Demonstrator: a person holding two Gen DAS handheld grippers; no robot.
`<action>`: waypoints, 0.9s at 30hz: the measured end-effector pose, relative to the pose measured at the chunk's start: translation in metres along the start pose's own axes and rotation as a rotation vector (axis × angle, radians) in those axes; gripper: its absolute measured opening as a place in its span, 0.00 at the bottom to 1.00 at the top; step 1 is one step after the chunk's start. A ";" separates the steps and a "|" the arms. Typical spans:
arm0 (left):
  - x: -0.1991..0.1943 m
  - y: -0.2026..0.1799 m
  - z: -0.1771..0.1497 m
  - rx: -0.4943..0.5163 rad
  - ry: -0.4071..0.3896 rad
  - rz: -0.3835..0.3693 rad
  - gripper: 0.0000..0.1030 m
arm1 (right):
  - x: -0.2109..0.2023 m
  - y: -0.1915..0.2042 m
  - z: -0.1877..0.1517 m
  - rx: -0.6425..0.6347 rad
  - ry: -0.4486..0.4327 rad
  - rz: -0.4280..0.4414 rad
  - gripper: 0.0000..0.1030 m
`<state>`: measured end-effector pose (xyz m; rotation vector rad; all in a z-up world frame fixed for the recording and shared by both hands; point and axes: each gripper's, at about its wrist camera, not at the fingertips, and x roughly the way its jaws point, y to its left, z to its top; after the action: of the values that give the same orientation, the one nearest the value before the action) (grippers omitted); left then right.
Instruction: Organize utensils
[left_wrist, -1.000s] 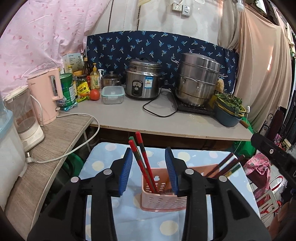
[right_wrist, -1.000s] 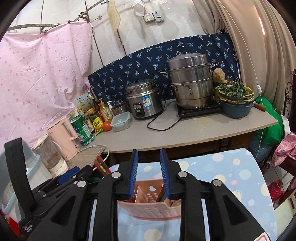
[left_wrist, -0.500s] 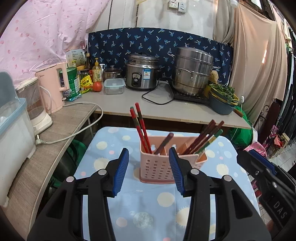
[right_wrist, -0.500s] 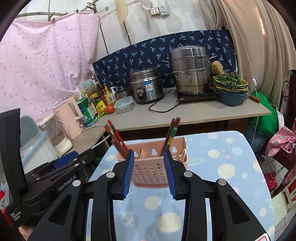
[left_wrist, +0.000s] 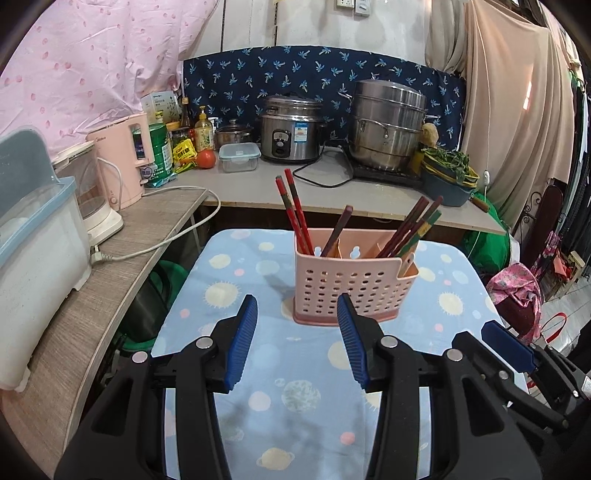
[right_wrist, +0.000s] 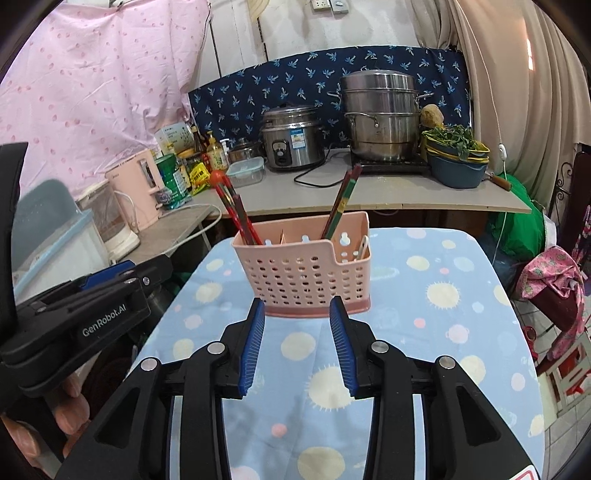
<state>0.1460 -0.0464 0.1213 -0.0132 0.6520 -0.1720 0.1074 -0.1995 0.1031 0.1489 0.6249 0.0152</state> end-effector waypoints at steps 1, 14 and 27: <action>-0.001 0.000 -0.002 -0.001 0.004 0.002 0.42 | 0.000 0.000 -0.002 -0.006 0.003 -0.008 0.36; -0.001 0.001 -0.026 -0.002 0.046 0.025 0.51 | -0.004 -0.008 -0.018 -0.006 0.021 -0.052 0.44; 0.002 0.000 -0.039 0.012 0.058 0.073 0.66 | -0.004 -0.013 -0.028 -0.011 0.039 -0.094 0.58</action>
<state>0.1238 -0.0448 0.0891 0.0272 0.7085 -0.1058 0.0873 -0.2087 0.0815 0.1086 0.6705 -0.0690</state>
